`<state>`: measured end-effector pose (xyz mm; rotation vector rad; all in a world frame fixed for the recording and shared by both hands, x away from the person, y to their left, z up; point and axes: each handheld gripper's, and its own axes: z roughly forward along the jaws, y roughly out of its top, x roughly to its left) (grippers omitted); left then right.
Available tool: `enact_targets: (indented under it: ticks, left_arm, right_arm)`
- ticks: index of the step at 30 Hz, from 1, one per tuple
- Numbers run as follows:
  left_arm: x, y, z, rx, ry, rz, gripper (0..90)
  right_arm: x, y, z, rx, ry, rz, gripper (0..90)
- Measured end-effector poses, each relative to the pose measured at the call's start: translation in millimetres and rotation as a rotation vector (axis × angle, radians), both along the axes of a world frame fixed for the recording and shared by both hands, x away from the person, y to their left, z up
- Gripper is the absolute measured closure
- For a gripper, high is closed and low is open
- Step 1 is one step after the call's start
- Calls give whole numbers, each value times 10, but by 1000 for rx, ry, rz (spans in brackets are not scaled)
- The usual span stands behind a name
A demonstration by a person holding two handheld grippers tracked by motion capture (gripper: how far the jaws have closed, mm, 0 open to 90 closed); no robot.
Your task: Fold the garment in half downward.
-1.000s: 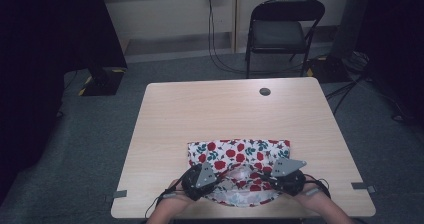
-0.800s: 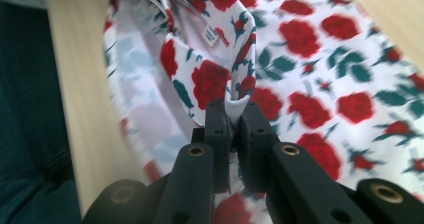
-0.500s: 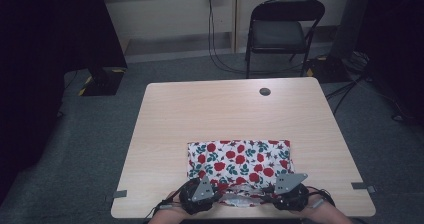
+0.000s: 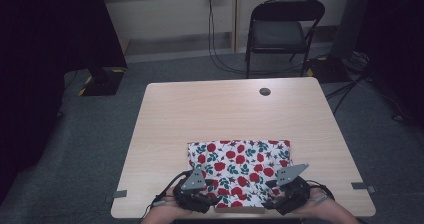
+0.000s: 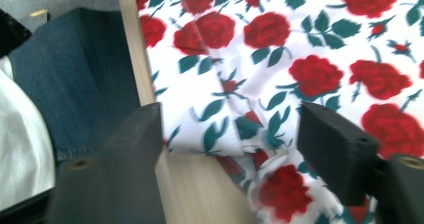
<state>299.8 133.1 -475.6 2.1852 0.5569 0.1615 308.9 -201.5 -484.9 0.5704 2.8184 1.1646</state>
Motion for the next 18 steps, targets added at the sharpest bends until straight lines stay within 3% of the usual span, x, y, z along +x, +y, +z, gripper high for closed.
enact_targets:
  ticks: [1,2,3,7,13,18]
  left_arm:
    - [0,0,0,0,0,0,284]
    - [29,-59,-50,52,-1,31,284]
    - [29,-59,-50,52,-1,31,197]
    - [91,-165,-202,108,9,70,157]
    - [165,-192,-327,141,15,125,130]
    - [179,-186,-366,149,5,148,131]
  right_arm:
    - [0,0,0,0,0,0,232]
    - [12,11,5,-7,-13,-17,217]
    - [12,11,5,-7,-13,-17,217]
    - [83,69,-39,-18,-31,-78,184]
    - [152,70,-213,-69,1,-145,135]
    - [163,64,-251,-54,14,-156,120]
